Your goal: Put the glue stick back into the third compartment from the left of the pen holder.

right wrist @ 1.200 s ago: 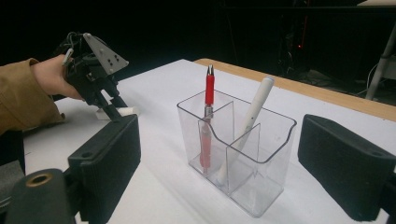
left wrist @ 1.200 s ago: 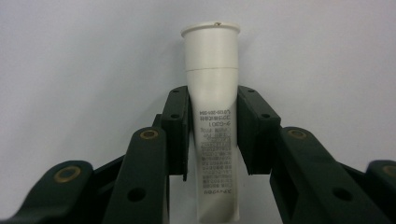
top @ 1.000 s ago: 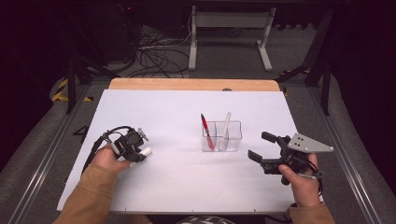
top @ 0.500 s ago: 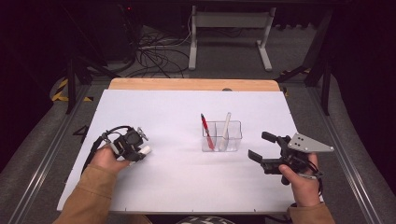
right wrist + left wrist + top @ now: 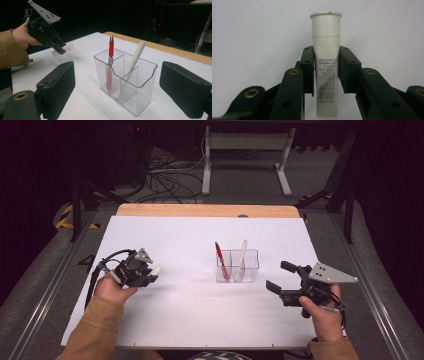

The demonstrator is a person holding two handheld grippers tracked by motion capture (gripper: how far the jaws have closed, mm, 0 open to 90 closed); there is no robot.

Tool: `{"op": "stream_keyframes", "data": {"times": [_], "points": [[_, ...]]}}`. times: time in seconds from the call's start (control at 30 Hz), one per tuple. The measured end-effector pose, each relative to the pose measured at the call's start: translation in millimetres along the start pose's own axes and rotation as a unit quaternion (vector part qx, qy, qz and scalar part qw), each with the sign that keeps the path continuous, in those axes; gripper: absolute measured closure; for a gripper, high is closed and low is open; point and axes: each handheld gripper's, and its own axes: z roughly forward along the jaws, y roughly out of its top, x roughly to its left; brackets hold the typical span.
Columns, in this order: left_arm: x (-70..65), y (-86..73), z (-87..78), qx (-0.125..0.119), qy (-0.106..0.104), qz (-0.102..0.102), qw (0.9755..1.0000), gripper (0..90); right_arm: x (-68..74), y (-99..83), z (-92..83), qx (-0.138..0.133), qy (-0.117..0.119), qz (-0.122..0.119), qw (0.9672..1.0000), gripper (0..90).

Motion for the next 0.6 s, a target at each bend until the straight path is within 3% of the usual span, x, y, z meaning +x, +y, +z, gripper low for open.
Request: {"op": "stream_keyframes", "data": {"times": [0.17,0.27,0.4,0.6], "points": [[0.1,-0.2,-8.0,-0.038,-0.004,-0.004,0.9992,69.3,0.1,0.0,0.1,0.000,0.000,0.000,1.0000,13.8],[0.3,-0.8,-13.2,-0.068,-0.010,-0.010,0.9976,69.3,0.0,0.0,0.0,0.000,-0.001,0.000,1.0000,13.7],[1.5,-1.7,-20.3,-0.106,-0.015,-0.014,0.9941,69.3,0.0,-0.3,0.3,0.001,-0.001,0.001,1.0000,13.7],[1.6,-4.1,-27.5,-0.159,-0.021,-0.021,0.9869,69.3,-0.1,-0.7,1.1,0.002,0.000,0.000,1.0000,13.6]]}}
